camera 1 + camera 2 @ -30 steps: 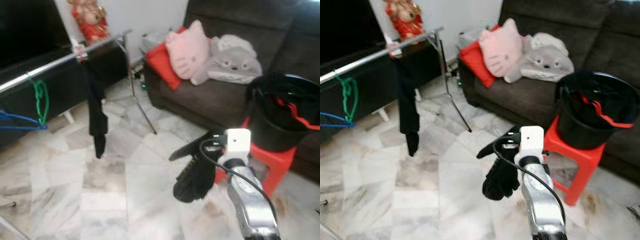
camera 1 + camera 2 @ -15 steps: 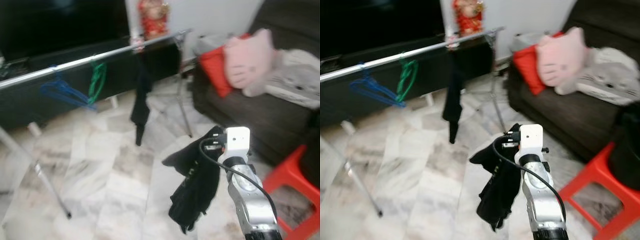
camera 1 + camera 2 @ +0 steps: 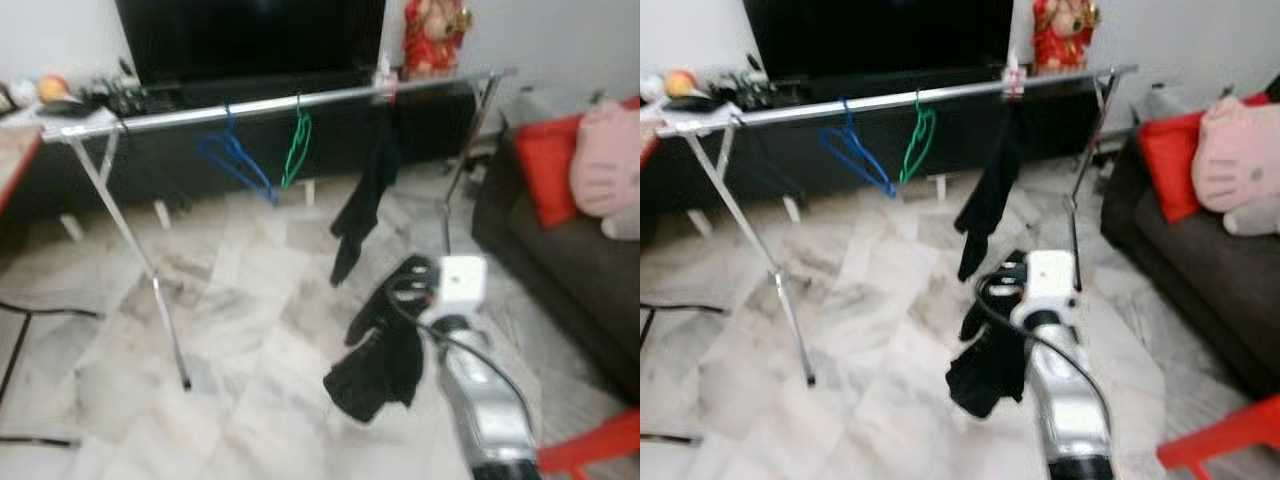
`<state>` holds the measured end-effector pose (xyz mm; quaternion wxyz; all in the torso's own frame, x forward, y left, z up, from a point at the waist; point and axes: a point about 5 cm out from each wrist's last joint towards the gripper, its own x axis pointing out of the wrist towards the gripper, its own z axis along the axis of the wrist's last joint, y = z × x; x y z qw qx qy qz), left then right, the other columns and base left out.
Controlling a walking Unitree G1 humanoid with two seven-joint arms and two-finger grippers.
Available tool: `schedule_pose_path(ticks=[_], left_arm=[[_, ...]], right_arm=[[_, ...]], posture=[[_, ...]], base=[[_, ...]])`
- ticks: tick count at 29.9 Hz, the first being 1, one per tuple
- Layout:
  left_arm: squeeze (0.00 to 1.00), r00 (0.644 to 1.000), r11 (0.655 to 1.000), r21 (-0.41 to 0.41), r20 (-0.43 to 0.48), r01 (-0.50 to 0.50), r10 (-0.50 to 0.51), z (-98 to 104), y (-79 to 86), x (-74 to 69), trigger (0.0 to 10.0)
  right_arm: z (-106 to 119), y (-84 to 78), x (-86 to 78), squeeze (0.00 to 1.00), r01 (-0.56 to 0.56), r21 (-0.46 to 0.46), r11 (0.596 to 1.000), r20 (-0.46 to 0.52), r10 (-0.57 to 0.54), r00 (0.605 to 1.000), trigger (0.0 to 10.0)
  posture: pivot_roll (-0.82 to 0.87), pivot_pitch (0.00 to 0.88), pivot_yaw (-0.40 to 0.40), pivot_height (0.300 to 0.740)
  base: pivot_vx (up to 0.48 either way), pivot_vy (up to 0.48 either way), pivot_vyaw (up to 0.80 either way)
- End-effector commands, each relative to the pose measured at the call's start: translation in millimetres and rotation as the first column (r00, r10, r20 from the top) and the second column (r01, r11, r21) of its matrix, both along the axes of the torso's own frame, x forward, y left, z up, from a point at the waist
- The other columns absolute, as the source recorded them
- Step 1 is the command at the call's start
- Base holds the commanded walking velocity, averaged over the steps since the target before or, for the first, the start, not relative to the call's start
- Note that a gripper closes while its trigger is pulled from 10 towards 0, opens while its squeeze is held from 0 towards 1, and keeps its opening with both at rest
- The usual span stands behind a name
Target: Hang hanger
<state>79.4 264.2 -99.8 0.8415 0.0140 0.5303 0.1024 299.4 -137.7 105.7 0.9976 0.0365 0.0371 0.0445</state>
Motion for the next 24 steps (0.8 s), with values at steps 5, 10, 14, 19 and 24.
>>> schedule_pose_path(ticks=[5,10,14,19,24], left_arm=[[0.00,1.000,1.000,-0.016,0.005,-0.021,0.021,-0.6,-0.3,-3.5,10.0],[0.00,1.000,1.000,-0.026,0.000,-0.016,0.016,-1.0,-1.2,-4.2,10.0],[0.00,1.000,1.000,-0.026,-0.003,-0.013,0.013,-1.1,-1.2,-4.3,10.0],[0.00,1.000,1.000,-0.024,-0.007,-0.012,0.012,-1.1,-1.0,-4.4,10.0],[0.00,1.000,1.000,-0.023,-0.004,-0.013,0.013,-0.7,-0.4,-3.3,10.0]], right_arm=[[-0.5,-10.8,-0.5,0.00,0.038,-0.010,0.999,0.012,-0.038,0.999,10.0],[0.1,-10.2,0.8,0.00,0.042,-0.001,0.999,0.018,-0.042,0.999,10.0],[0.5,-9.4,1.1,0.00,0.038,-0.003,0.999,0.019,-0.038,0.999,10.0],[0.0,-7.9,1.4,0.00,0.031,-0.008,0.999,0.018,-0.031,0.999,10.0],[0.8,-7.1,2.3,0.00,0.030,-0.008,1.000,0.021,-0.030,0.999,10.0]], posture=[[-0.04,0.000,-0.009,0.716],[-0.04,0.000,-0.007,0.716],[-0.04,0.000,-0.008,0.716],[-0.04,0.000,-0.006,0.716],[-0.03,0.000,-0.005,0.716]], base=[[0.000,0.000,0.00],[0.114,0.000,0.00],[0.341,0.000,0.00],[0.351,0.000,0.00],[0.297,0.000,0.00]])
